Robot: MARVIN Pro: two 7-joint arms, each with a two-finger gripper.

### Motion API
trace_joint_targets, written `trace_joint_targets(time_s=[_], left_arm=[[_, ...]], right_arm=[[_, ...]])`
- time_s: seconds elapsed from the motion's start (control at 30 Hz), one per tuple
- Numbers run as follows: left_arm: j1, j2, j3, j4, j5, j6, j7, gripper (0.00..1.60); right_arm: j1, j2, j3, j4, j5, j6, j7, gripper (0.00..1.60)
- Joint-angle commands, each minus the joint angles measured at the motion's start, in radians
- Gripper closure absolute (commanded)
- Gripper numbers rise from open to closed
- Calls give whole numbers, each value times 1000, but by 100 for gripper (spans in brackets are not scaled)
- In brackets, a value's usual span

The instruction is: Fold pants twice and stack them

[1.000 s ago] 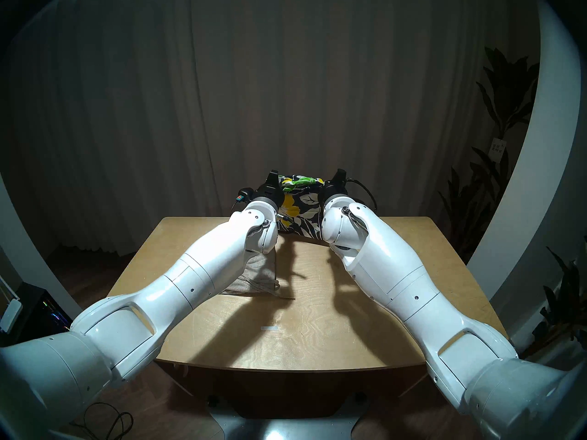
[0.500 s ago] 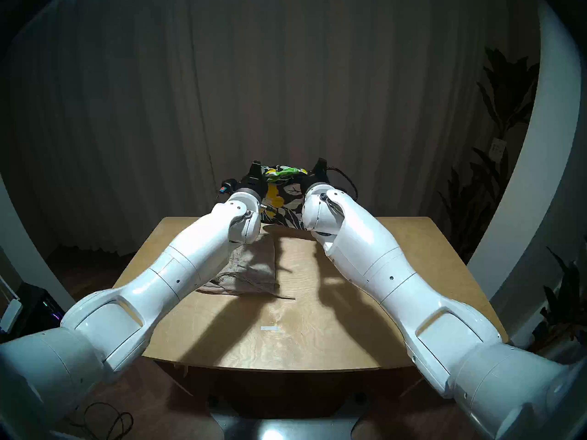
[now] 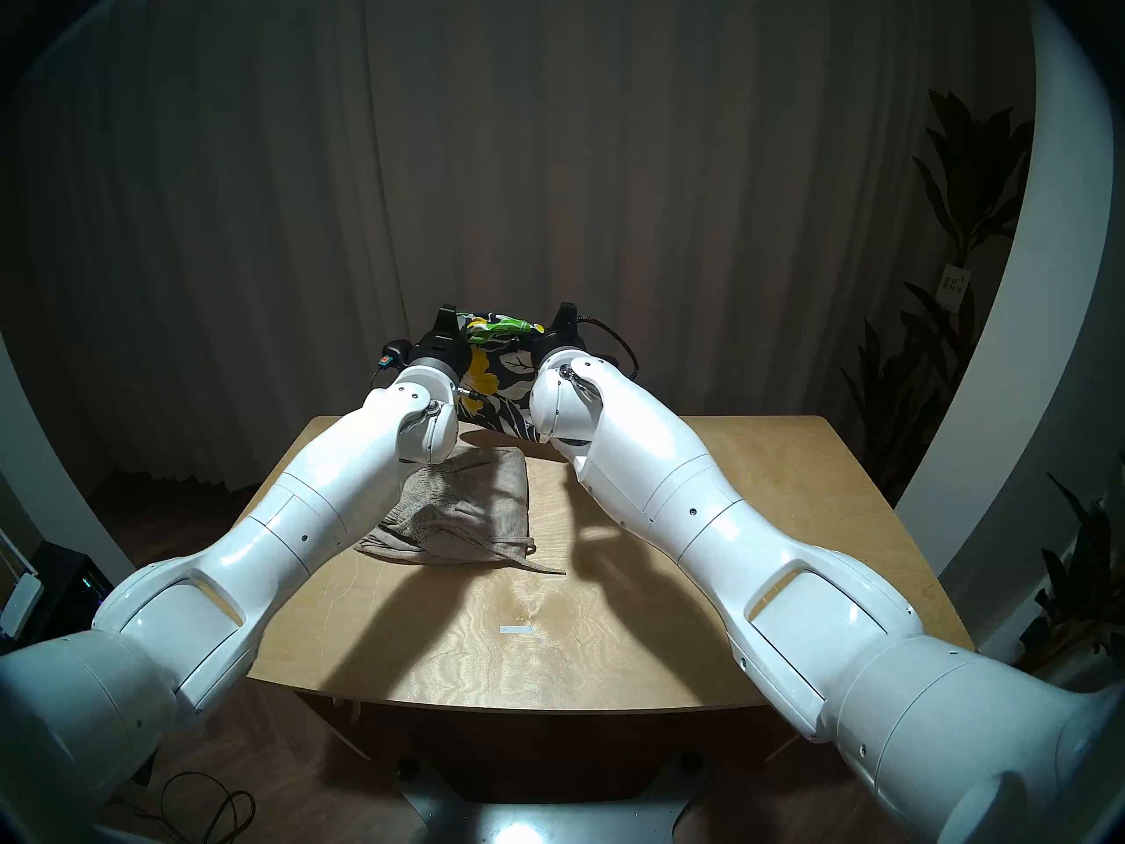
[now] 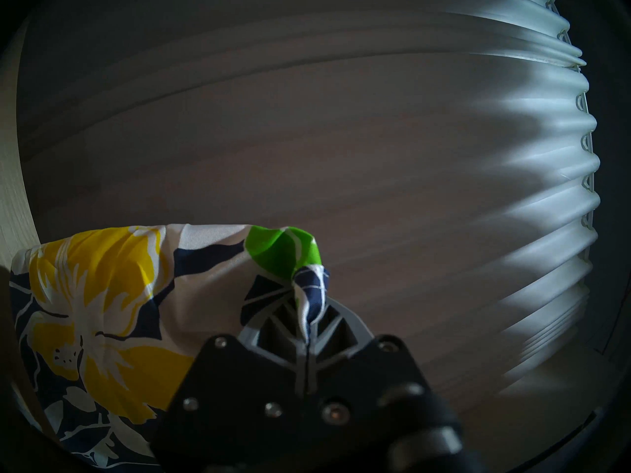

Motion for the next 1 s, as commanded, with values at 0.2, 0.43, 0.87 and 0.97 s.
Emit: trace_joint_targets(time_s=[0.2, 0.43, 0.87, 0.97], left_arm=[[84, 92, -68, -92, -22, -33, -55, 160], [171, 141, -106, -202, -78, -28, -50, 160], [298, 205, -115, -338, -124, -29, -38, 160], [336, 238, -118, -384, -124, -42, -24, 160]], right_arm=[[65, -118, -40, 82, -5, 37, 36, 160], [46, -113, -60, 73, -7, 50, 43, 160], [-58, -37, -87, -77, -12, 22, 30, 160], [-98, -16, -101, -128, -10, 6, 13, 160]])
